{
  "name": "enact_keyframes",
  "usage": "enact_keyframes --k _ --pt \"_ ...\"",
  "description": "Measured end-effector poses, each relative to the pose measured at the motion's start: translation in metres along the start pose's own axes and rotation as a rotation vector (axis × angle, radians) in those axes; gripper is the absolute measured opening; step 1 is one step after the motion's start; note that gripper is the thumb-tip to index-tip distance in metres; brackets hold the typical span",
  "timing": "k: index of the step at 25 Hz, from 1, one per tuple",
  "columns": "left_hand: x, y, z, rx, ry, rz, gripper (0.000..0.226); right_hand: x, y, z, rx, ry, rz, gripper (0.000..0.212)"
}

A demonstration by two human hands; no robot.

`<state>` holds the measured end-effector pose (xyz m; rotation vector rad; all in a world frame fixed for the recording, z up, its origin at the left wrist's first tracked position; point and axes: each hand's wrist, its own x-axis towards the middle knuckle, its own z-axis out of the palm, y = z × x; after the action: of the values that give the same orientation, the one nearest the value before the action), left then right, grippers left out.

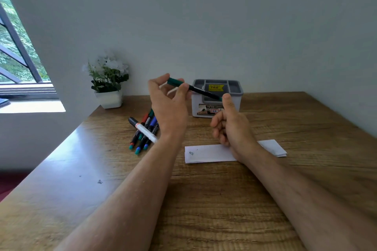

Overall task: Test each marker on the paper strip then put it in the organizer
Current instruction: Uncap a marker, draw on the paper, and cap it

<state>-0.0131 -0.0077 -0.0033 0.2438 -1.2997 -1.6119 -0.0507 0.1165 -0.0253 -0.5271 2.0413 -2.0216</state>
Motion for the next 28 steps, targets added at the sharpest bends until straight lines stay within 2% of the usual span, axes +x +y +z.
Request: enact_keyframes --k 3,5,8,11,15,17,20,23,24,26,28 --pt "0.008 0.006 0.001 0.242 0.015 0.324 0.029 -0.002 -0.001 0.000 -0.034 -0.012 -0.011 0.075" --pt "0.016 0.006 0.002 0.389 -0.040 0.489 0.026 -0.002 -0.001 0.000 -0.041 -0.018 -0.007 0.075" --pt "0.033 0.000 0.009 0.528 -0.078 0.555 0.028 0.000 0.000 0.002 -0.067 -0.008 -0.005 0.076" --pt "0.051 -0.008 0.020 0.652 -0.127 0.506 0.032 0.004 0.002 0.003 -0.114 0.009 0.012 0.077" --pt "0.066 -0.021 0.034 0.970 -0.303 0.448 0.034 0.010 0.006 0.005 -0.170 0.013 0.022 0.079" --pt "0.070 -0.025 0.038 1.085 -0.341 0.417 0.038 0.013 0.008 0.006 -0.181 0.012 0.020 0.079" --pt "0.074 -0.028 0.041 1.140 -0.354 0.354 0.057 0.016 0.009 0.007 -0.205 0.009 0.015 0.078" --pt "0.067 -0.027 0.044 1.142 -0.344 0.154 0.087 0.017 0.011 0.005 -0.199 -0.005 0.018 0.079" --pt "0.064 -0.026 0.044 1.151 -0.332 0.089 0.089 0.017 0.011 0.005 -0.196 -0.007 0.019 0.079" --pt "0.058 -0.027 0.043 1.180 -0.317 0.049 0.069 0.018 0.012 0.004 -0.202 -0.008 0.018 0.079" --pt "0.054 -0.027 0.040 1.200 -0.289 0.088 0.045 0.018 0.011 0.004 -0.203 -0.013 0.016 0.079"
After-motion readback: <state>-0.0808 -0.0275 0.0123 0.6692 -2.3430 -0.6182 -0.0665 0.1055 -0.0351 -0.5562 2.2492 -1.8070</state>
